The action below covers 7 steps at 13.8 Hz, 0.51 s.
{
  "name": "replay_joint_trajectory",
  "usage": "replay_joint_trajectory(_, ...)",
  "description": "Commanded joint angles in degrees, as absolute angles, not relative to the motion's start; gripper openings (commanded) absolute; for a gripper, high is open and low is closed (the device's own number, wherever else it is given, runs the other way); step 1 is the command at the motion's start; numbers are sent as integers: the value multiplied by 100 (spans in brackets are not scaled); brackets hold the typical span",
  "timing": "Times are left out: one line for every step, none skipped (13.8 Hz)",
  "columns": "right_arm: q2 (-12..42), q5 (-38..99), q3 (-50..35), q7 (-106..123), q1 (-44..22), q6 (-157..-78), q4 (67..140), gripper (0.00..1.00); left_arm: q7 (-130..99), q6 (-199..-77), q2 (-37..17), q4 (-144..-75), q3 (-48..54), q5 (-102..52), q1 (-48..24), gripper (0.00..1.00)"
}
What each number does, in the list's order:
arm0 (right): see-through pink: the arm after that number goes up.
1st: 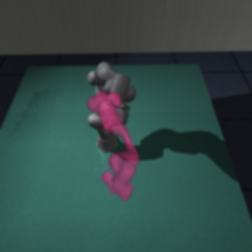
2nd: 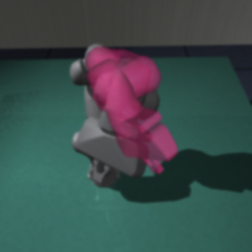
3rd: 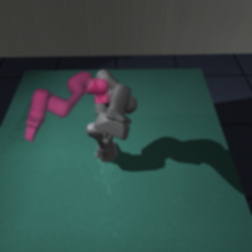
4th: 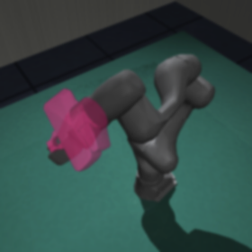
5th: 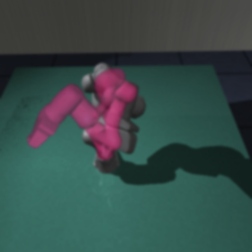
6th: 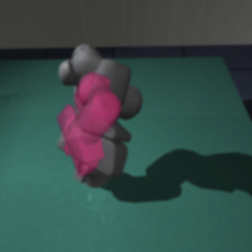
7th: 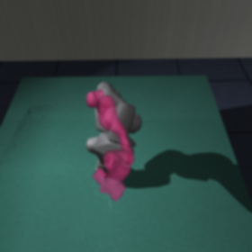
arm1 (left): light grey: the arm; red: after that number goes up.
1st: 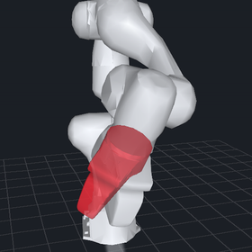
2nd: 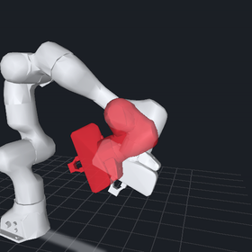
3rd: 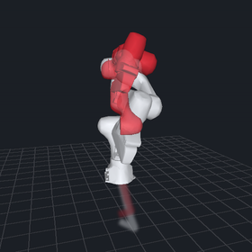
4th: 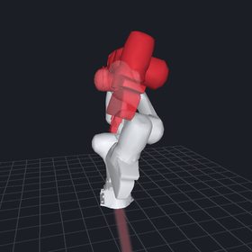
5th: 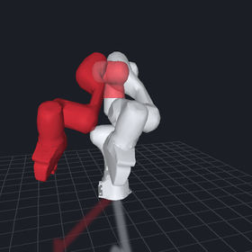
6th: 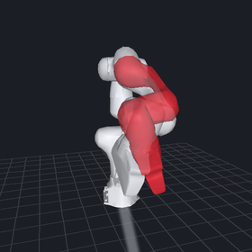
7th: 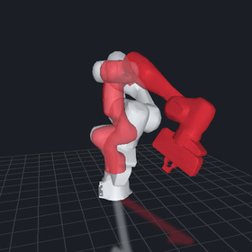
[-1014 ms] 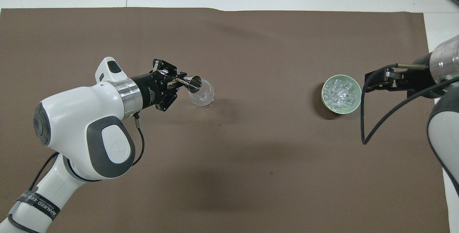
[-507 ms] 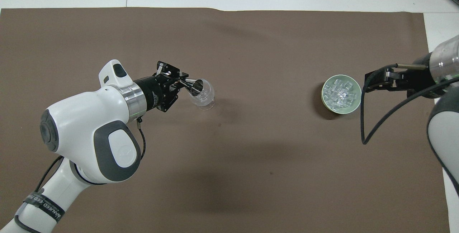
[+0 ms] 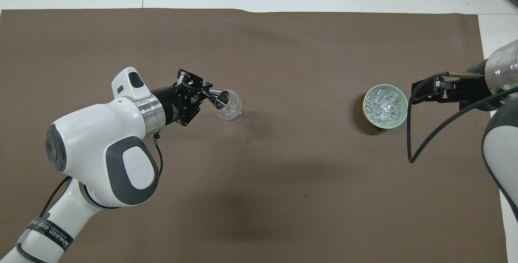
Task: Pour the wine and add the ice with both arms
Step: 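Hold the bottle tilted above the glass with the left gripper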
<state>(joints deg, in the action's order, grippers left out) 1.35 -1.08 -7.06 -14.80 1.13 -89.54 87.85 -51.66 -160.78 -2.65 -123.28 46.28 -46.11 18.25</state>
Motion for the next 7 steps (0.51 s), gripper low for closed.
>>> replay_joint_trajectory(53,26,-774,-1336,255,-9062,8895,100,-5072,-16260,-88,-12498,4623,-4544,1775,0)
replay_joint_trajectory(53,26,-773,-1336,255,-9053,8895,100,-5036,-16303,-88,-12498,4632,-4527,1775,0)
replay_joint_trajectory(53,26,-773,-1336,255,-9061,8895,100,-5027,-16339,-97,-12498,4632,-4518,1775,0)
replay_joint_trajectory(53,26,-773,-1336,255,-9062,8895,100,-5019,-16339,-97,-12498,4632,-4509,1775,0)
replay_joint_trajectory(53,26,-773,-1336,255,-9053,8895,100,-5019,-16365,-97,-12489,4632,-4396,1775,0)
replay_joint_trajectory(53,26,-773,-1336,255,-9061,8895,100,-5019,-16374,-97,-12489,4632,-4299,1775,0)
replay_joint_trajectory(53,26,-773,-1336,255,-9053,8895,100,-5019,-16374,-105,-12481,4632,-4272,1784,0)
